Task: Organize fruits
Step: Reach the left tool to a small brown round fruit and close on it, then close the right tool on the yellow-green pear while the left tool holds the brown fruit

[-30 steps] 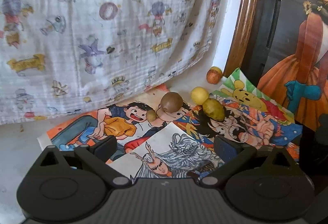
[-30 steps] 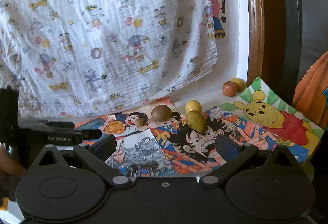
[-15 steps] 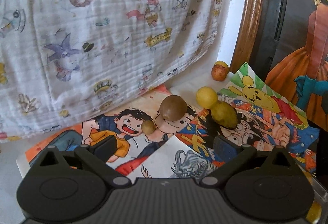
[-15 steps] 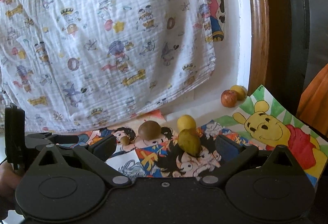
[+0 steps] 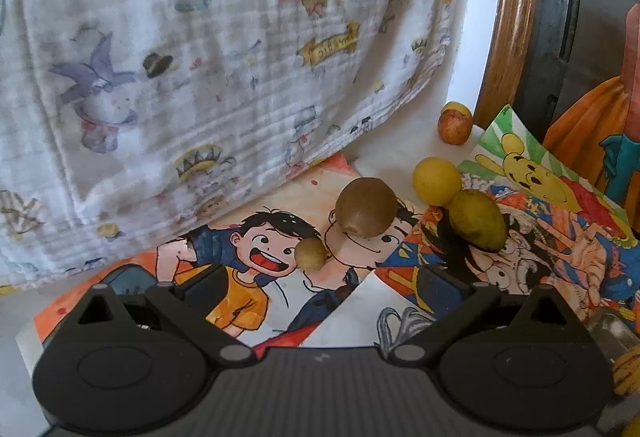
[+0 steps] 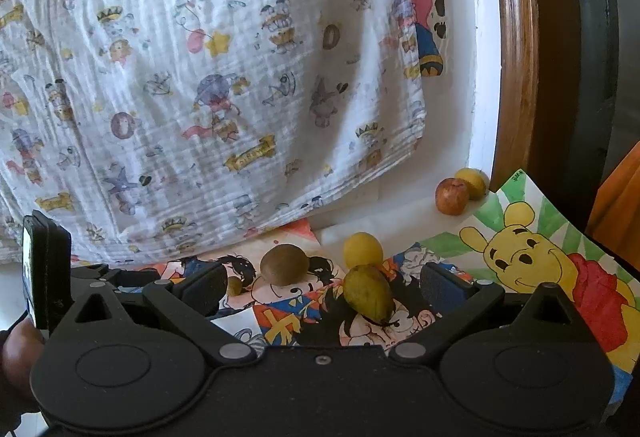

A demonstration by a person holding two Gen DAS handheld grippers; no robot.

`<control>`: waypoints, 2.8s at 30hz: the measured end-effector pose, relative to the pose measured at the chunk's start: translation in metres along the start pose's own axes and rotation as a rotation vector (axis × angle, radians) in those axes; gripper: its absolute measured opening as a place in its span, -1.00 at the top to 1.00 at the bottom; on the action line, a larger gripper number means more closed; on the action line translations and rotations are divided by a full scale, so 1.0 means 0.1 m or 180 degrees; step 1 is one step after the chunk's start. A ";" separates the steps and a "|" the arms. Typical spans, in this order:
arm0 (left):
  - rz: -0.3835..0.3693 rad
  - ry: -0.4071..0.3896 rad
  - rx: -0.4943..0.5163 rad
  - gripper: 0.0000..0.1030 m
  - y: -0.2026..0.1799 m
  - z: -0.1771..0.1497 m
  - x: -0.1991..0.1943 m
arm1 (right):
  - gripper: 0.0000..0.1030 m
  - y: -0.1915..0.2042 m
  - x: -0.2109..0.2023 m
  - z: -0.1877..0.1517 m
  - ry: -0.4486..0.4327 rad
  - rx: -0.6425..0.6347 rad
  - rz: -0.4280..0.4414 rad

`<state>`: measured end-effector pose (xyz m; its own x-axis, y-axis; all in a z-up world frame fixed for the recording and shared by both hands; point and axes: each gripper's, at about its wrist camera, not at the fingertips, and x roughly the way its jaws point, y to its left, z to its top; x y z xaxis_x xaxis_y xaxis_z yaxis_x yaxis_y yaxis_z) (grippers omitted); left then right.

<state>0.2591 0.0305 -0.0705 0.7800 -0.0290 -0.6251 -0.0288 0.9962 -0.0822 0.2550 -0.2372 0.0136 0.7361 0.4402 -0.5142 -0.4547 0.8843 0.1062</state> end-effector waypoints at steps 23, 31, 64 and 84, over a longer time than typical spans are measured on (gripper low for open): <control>-0.0030 0.0237 0.0184 0.03 0.00 0.10 0.88 | -0.99 -0.23 0.86 0.04 0.0207 0.0095 0.0108; -0.0059 0.0217 0.0221 0.44 -0.02 0.09 0.92 | -0.99 -0.29 1.02 0.00 0.0283 0.0107 0.0103; -0.0108 0.0221 0.0068 0.44 -0.01 0.05 0.64 | -0.11 -0.43 2.15 -0.22 0.1070 -0.0265 -0.0117; -0.0141 -0.0011 0.0025 0.45 -0.11 0.16 0.22 | -0.11 0.10 1.33 0.10 0.0740 -0.0551 0.0198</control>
<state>0.2866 0.0203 -0.0705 0.7827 -0.0729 -0.6182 0.0107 0.9945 -0.1037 0.3531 -0.1687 -0.0452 0.5787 0.4275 -0.6944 -0.5888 0.8083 0.0069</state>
